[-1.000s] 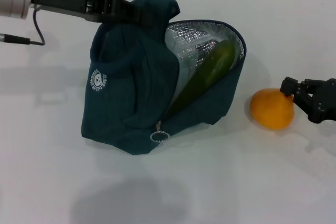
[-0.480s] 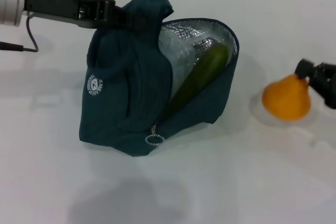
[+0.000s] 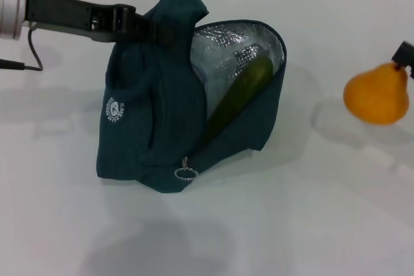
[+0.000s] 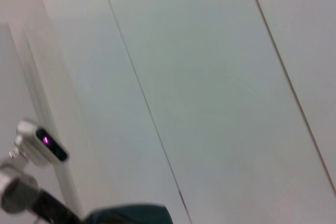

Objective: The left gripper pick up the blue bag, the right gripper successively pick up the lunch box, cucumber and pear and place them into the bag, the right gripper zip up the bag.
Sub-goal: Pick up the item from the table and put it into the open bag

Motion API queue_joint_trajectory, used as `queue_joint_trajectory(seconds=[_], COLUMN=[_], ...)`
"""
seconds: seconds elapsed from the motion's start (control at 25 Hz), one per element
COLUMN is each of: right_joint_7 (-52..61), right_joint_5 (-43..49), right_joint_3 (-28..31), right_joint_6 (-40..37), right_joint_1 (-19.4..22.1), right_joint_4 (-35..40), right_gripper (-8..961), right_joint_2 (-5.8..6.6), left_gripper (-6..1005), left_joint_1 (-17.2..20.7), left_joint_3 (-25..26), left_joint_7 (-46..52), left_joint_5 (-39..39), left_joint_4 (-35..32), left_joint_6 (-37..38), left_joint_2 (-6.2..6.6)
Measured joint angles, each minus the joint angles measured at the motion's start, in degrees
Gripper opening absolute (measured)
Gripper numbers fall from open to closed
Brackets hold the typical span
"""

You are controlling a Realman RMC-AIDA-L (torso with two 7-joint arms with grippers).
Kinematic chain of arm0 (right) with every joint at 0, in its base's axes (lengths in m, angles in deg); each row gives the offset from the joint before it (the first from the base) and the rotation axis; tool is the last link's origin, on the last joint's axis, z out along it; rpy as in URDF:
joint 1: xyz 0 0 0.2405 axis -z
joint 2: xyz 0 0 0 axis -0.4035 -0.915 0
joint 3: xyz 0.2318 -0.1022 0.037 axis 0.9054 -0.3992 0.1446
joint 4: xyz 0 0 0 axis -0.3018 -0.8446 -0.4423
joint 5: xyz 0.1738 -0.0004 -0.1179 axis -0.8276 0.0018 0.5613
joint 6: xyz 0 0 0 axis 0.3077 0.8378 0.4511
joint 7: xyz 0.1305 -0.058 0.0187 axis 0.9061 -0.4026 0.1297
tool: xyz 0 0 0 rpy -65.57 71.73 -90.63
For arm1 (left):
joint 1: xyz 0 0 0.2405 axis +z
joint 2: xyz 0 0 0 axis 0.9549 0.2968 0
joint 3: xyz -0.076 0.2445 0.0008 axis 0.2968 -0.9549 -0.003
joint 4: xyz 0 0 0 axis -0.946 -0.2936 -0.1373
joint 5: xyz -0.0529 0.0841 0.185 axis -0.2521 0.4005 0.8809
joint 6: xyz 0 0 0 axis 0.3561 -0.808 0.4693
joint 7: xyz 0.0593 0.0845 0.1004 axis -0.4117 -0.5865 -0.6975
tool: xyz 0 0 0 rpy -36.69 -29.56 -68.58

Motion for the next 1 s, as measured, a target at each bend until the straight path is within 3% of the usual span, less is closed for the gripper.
queue_joint_trajectory(seconds=[0.32, 0.64, 0.84, 1.0], right_joint_7=[9.79, 16.36, 18.31, 18.99], right_joint_5=[-0.18, 1.03, 6.05, 9.51], right_joint_3=[1.95, 1.44, 1.41, 1.39], right_joint_6=[-3.98, -3.26, 0.33, 2.29], right_joint_1=[-1.98, -10.88, -17.36, -19.98], right_joint_4=[7.38, 8.72, 8.4, 8.28], right_gripper=[64, 74, 80, 86], right_joint_2=[0.17, -0.83, -3.0, -4.46], left_gripper=[40, 41, 42, 42], left_joint_1=[0.36, 0.63, 1.21, 1.32], left_joint_3=[1.77, 2.13, 2.19, 2.2], left_joint_7=[-1.7, -2.5, -3.0, -3.33], left_joint_5=[-0.26, -0.3, -0.34, -0.34], left_joint_4=[4.21, 4.68, 4.72, 5.12], left_joint_6=[-0.1, 0.01, 0.0, 0.0], left_joint_2=[1.36, 1.97, 2.17, 2.19])
